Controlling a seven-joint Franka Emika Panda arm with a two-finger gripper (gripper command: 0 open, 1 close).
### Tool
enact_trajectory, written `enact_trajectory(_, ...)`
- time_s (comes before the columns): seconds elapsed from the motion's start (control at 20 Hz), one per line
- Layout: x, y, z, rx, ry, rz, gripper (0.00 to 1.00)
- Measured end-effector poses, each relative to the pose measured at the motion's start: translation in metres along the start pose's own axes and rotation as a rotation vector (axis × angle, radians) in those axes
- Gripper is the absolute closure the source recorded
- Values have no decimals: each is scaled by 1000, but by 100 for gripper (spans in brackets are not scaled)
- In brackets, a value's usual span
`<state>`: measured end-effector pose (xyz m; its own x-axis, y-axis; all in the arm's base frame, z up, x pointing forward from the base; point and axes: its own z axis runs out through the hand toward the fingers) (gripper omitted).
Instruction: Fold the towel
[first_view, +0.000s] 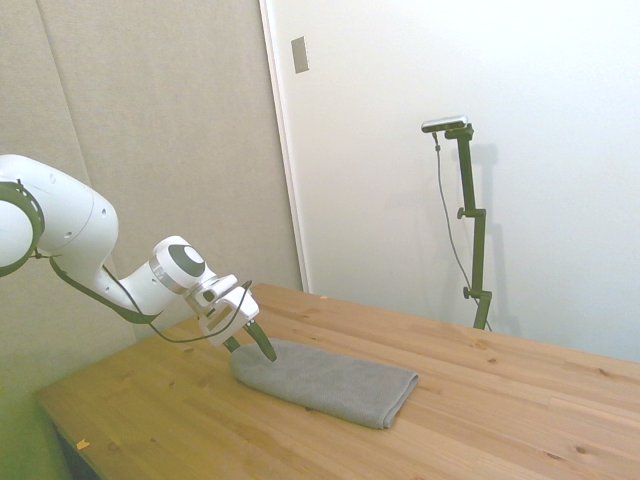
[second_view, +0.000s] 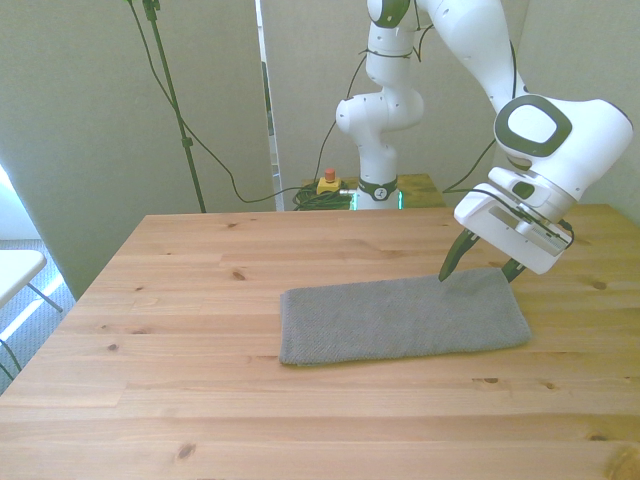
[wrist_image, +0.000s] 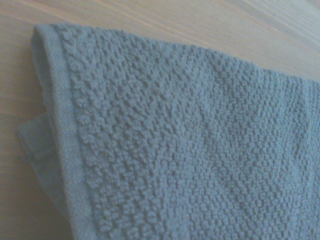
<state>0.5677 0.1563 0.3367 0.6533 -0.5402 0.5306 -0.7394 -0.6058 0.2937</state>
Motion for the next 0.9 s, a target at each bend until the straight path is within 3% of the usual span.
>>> enact_trajectory(0.9, -17, -2, -5, 106, -18, -26, 100)
